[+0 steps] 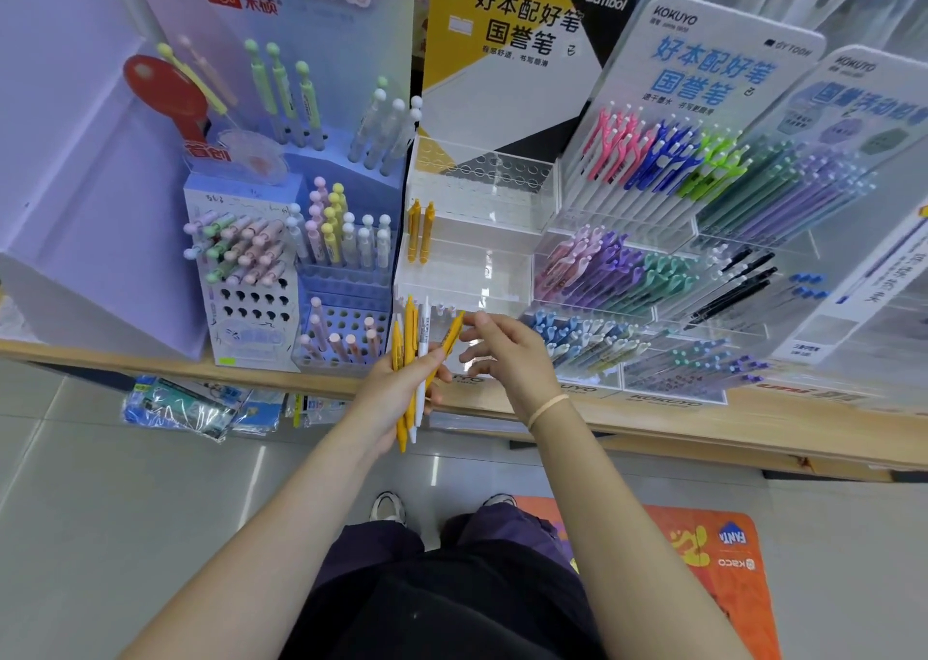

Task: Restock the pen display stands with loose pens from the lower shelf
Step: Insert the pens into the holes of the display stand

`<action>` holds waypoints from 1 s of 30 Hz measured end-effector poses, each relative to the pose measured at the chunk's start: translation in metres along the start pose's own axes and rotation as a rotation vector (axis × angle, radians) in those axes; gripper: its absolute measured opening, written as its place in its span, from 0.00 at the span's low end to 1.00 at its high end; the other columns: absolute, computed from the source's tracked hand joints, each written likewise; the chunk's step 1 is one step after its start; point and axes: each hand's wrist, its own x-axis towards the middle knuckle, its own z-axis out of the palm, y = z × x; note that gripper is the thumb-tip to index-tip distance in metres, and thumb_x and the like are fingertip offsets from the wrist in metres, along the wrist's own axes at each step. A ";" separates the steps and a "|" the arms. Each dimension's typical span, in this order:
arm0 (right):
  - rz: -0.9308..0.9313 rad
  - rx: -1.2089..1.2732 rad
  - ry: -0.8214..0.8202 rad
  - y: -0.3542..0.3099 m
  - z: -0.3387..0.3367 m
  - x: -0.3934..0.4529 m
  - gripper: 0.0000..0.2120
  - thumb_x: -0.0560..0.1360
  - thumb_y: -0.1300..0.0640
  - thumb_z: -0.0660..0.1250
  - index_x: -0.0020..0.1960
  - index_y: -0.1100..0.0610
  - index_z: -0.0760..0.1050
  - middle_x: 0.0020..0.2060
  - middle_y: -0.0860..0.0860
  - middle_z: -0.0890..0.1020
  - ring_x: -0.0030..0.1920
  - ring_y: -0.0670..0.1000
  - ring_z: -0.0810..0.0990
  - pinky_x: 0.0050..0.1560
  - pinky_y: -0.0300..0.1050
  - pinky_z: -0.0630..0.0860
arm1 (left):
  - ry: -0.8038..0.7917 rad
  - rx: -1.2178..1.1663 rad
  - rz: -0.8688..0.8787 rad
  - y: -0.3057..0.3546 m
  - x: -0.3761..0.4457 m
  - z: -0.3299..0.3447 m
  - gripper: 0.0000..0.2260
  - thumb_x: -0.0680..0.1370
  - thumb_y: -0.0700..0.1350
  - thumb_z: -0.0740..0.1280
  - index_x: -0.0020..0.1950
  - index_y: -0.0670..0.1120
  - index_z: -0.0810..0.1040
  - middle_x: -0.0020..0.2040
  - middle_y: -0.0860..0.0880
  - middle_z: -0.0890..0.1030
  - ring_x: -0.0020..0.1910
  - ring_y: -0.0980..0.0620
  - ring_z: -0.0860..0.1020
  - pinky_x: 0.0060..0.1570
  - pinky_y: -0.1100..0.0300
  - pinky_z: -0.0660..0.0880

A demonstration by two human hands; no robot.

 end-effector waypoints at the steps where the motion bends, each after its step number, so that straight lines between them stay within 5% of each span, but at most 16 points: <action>1: -0.009 -0.016 -0.018 0.000 -0.001 -0.001 0.08 0.80 0.58 0.66 0.52 0.60 0.81 0.40 0.53 0.83 0.38 0.51 0.81 0.41 0.49 0.78 | -0.009 0.010 -0.004 -0.001 0.001 0.004 0.10 0.81 0.47 0.69 0.58 0.44 0.81 0.40 0.48 0.84 0.32 0.52 0.77 0.33 0.58 0.74; 5: -0.031 -0.075 0.004 -0.001 -0.005 -0.004 0.04 0.78 0.64 0.68 0.49 0.64 0.81 0.36 0.53 0.82 0.35 0.49 0.80 0.40 0.46 0.78 | -0.029 0.026 0.001 -0.003 0.002 0.014 0.10 0.81 0.47 0.69 0.60 0.44 0.80 0.40 0.48 0.85 0.33 0.51 0.78 0.34 0.57 0.76; 10: -0.124 0.025 0.256 -0.008 -0.014 -0.007 0.06 0.78 0.64 0.68 0.53 0.67 0.78 0.36 0.57 0.82 0.33 0.51 0.81 0.38 0.44 0.80 | 0.001 0.027 -0.044 -0.006 0.002 0.015 0.11 0.82 0.49 0.67 0.58 0.43 0.80 0.46 0.44 0.87 0.38 0.47 0.84 0.37 0.56 0.81; 15: -0.263 -0.021 0.435 -0.009 -0.017 0.003 0.02 0.78 0.64 0.68 0.49 0.62 0.79 0.37 0.57 0.83 0.36 0.52 0.83 0.43 0.48 0.83 | 0.031 0.062 -0.075 -0.009 0.000 0.007 0.10 0.82 0.50 0.67 0.58 0.45 0.81 0.43 0.44 0.86 0.30 0.48 0.81 0.33 0.58 0.77; 22: -0.329 -0.143 0.400 -0.006 -0.001 0.004 0.03 0.78 0.63 0.68 0.49 0.58 0.80 0.37 0.53 0.83 0.39 0.52 0.84 0.47 0.54 0.83 | 0.038 0.085 -0.052 -0.008 -0.003 -0.002 0.12 0.82 0.52 0.66 0.59 0.46 0.81 0.34 0.48 0.80 0.26 0.51 0.72 0.30 0.59 0.69; 30: -0.551 -0.189 0.388 -0.069 0.015 0.014 0.06 0.80 0.64 0.65 0.54 0.64 0.80 0.41 0.55 0.84 0.40 0.45 0.82 0.46 0.43 0.81 | 0.021 -0.012 0.108 0.041 -0.008 0.005 0.09 0.84 0.46 0.63 0.56 0.40 0.74 0.33 0.45 0.80 0.22 0.52 0.68 0.24 0.62 0.63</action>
